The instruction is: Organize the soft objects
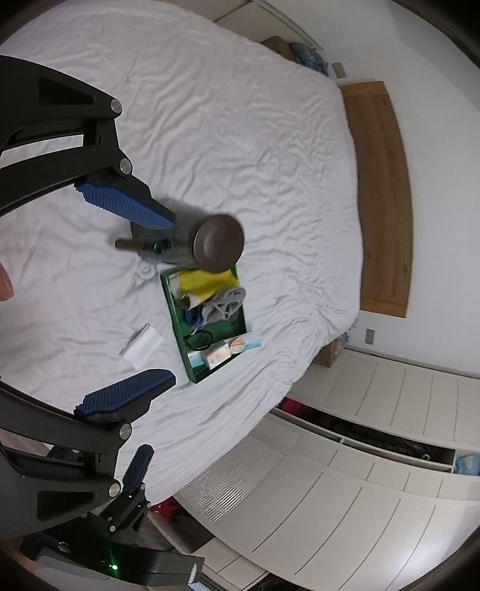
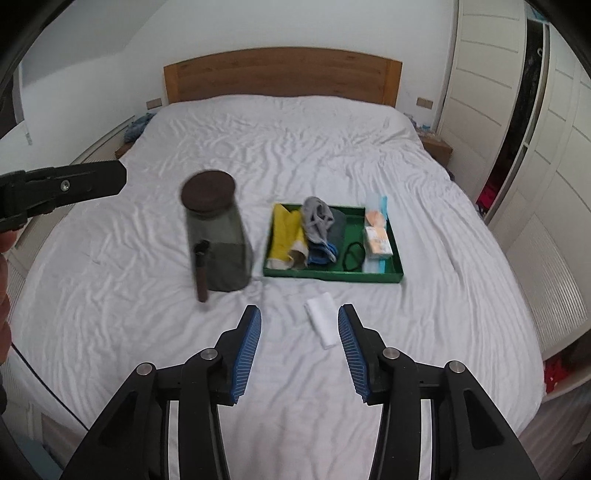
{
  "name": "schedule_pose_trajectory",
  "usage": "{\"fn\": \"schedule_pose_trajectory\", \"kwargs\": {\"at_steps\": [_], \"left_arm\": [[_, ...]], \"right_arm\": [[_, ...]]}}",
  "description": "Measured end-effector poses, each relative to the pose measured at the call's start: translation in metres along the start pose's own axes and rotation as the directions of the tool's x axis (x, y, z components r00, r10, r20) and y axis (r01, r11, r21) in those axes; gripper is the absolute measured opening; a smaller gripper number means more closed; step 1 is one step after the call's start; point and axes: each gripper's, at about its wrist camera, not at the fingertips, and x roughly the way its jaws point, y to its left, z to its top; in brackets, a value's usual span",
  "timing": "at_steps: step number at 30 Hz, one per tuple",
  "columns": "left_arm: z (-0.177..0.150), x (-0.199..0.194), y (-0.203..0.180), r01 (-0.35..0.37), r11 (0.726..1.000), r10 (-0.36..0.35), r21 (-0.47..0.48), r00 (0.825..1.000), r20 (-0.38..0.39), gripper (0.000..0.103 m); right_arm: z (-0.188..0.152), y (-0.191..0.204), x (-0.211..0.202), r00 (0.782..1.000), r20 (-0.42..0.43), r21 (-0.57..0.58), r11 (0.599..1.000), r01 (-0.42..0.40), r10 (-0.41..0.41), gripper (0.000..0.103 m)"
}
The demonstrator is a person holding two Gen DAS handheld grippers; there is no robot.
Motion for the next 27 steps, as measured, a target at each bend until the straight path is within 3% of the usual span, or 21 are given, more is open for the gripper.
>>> {"fn": "schedule_pose_trajectory", "kwargs": {"at_steps": [1,4,10,15,21,27], "left_arm": [[0.0,-0.008,0.004,0.002,1.0,-0.002,0.008,1.0,0.011,0.073],[-0.001,-0.037,0.018,-0.007,0.999,0.005,0.033,0.999,0.053,0.089],[-0.008,-0.062,0.044,-0.032,0.997,0.028,0.066,0.998,0.057,0.09],[-0.015,-0.047,0.042,-0.084,0.993,0.081,0.079,0.996,0.036,0.09],[-0.032,0.02,0.02,-0.115,0.992,0.117,0.045,0.991,-0.062,0.09],[-0.06,0.112,-0.005,-0.169,0.985,0.164,-0.023,0.976,-0.146,0.09]], "right_arm": [[0.001,0.007,-0.008,1.0,0.01,-0.002,1.0,0.006,-0.006,0.045],[0.002,0.027,-0.033,0.999,0.036,0.002,1.0,0.028,-0.028,0.052],[-0.01,0.045,-0.059,0.998,0.012,0.039,0.997,0.059,-0.06,0.052],[-0.012,0.037,-0.039,0.998,-0.047,0.041,0.998,0.049,-0.047,0.052],[-0.009,-0.004,0.044,0.991,-0.132,-0.001,1.0,-0.022,0.022,0.053],[-0.014,-0.047,0.191,0.965,-0.254,-0.078,0.993,-0.085,0.063,0.054]]}}
